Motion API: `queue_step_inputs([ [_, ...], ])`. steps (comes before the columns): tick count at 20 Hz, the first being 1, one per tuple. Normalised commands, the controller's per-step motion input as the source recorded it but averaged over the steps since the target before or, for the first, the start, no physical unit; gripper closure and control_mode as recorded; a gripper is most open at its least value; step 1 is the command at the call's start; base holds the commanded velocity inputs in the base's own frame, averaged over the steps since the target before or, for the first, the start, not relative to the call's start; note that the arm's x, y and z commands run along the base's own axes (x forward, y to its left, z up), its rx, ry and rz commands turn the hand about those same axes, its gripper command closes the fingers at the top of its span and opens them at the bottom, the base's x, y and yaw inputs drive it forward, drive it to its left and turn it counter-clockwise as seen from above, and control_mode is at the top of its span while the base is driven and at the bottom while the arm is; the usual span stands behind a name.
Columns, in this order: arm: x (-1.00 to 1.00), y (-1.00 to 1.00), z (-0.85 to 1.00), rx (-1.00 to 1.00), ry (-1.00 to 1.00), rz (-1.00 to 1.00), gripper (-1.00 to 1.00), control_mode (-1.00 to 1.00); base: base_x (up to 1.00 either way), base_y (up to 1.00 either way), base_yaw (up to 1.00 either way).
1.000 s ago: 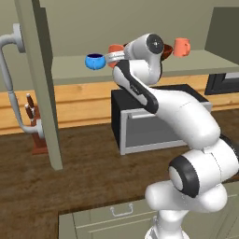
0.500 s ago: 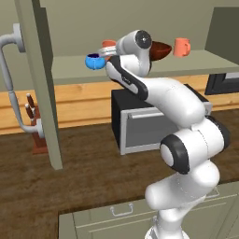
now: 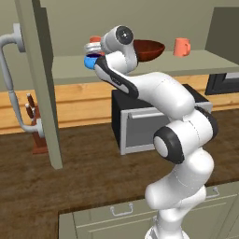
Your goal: Gather all objects into one cabinet and sort the glasses and bowls to opposite sides.
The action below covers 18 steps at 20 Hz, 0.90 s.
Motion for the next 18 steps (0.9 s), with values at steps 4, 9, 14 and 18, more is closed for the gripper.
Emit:
queue_step_inputs([
  [4,-0.13,-0.14,-0.16,0.02,0.01,-0.04,1.0,-1.0,0.0,0.0,0.0],
  [9,-0.04,-0.2,-0.23,0.06,0.0,-0.05,-1.0,-1.0,0.0,0.0,0.0],
  [14,-0.07,-0.17,-0.07,0.05,-0.02,-0.01,-1.0,-1.0,0.0,0.0,0.0],
  [18,-0.03,0.0,0.13,0.02,-0.08,0.0,-1.0,-1.0,0.0,0.0,0.0],
])
